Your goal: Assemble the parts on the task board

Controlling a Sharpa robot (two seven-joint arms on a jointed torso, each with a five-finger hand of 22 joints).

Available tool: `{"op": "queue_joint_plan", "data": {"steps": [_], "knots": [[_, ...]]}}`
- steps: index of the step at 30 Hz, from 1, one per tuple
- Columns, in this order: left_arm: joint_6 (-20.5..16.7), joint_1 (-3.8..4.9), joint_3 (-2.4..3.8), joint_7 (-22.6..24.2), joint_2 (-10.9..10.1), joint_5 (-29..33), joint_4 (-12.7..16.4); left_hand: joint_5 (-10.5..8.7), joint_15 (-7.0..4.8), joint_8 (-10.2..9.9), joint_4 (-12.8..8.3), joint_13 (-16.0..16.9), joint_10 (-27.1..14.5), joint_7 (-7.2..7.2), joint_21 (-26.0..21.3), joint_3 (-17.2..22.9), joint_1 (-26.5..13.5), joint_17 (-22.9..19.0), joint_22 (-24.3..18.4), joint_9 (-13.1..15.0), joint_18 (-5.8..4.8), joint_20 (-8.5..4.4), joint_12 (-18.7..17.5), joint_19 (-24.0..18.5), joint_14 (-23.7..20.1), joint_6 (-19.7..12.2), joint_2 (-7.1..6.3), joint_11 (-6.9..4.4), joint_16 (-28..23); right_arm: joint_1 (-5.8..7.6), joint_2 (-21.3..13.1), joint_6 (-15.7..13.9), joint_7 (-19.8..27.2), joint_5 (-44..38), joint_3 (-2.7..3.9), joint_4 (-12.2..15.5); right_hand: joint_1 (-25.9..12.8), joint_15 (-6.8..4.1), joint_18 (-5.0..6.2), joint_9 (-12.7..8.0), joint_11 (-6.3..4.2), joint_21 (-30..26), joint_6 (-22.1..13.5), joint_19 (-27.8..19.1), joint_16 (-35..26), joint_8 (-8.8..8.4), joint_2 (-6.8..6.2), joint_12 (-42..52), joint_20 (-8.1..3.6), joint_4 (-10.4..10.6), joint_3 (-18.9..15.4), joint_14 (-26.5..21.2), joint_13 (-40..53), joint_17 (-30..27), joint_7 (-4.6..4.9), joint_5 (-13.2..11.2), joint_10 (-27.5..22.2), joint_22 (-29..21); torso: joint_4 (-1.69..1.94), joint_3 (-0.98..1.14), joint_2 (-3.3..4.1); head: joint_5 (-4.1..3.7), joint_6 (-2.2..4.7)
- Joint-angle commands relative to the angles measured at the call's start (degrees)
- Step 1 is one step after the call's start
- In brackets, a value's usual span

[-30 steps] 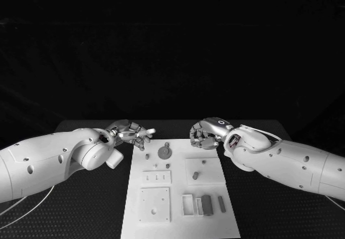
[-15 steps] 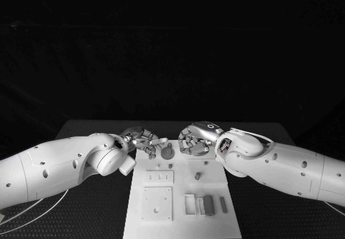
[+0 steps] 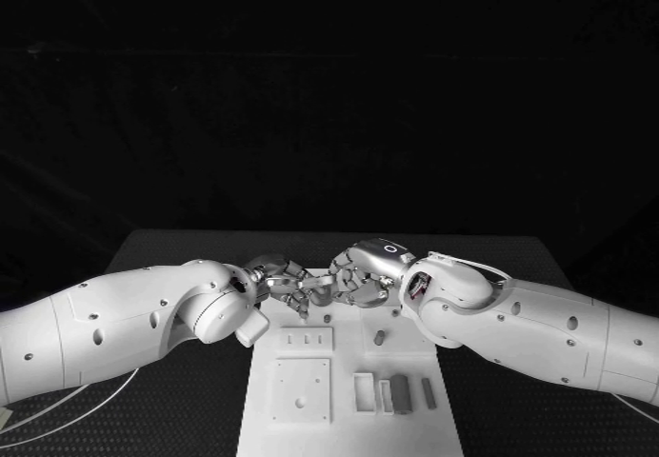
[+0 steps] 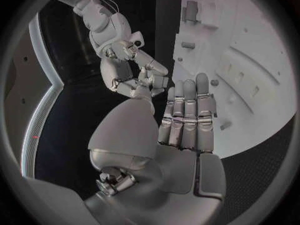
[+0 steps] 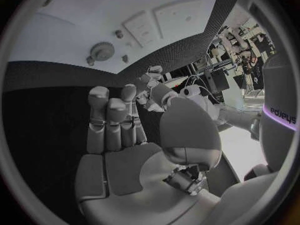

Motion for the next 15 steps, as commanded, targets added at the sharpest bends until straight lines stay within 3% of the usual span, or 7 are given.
{"op": "queue_joint_plan", "data": {"steps": [1, 15], "knots": [[2.7, 0.00, 0.01, -1.1, 0.2, -0.1, 0.2, -0.21, 0.03, -0.2, 0.0, 0.1, -0.2, -0.22, -0.2, 0.4, -0.4, -0.1, 0.1, -0.1, 1.08, -0.08, 0.3, -0.2, -0.3, 0.4, 0.63, -0.18, 0.3, -0.03, 0.1, 0.0, -0.3, -1.0, 0.03, -0.1, -0.4, -0.58, 3.42, 2.4, -0.48, 0.3, 1.4, 0.2, 0.3, 0.16, 0.15, 0.3, -0.35, 0.2, 0.0, -0.3, 0.0, 0.1, 0.94, -0.2, 0.0, 1.2, 0.04, 0.02, 0.08, -0.16, 0.01], [3.1, 0.01, 0.00, -1.3, 0.3, -0.8, 0.5, -0.22, -0.72, 0.2, -0.1, 1.2, 0.5, -0.96, 0.3, -1.5, -3.3, -0.3, 1.3, 0.0, 1.32, -0.73, 1.6, 0.8, 0.4, 2.0, 3.05, -0.89, 2.2, -0.05, 1.0, 1.2, 0.0, -0.9, 0.03, 0.4, -0.4, -0.61, 3.42, 2.5, -0.51, 0.4, 1.5, 0.3, 0.3, 0.16, 0.16, 0.4, -0.40, 0.2, 0.0, -0.3, 0.0, 0.2, 0.90, -0.2, 0.0, 1.2, 0.10, -0.03, 0.16, -0.29, -0.19]]}}
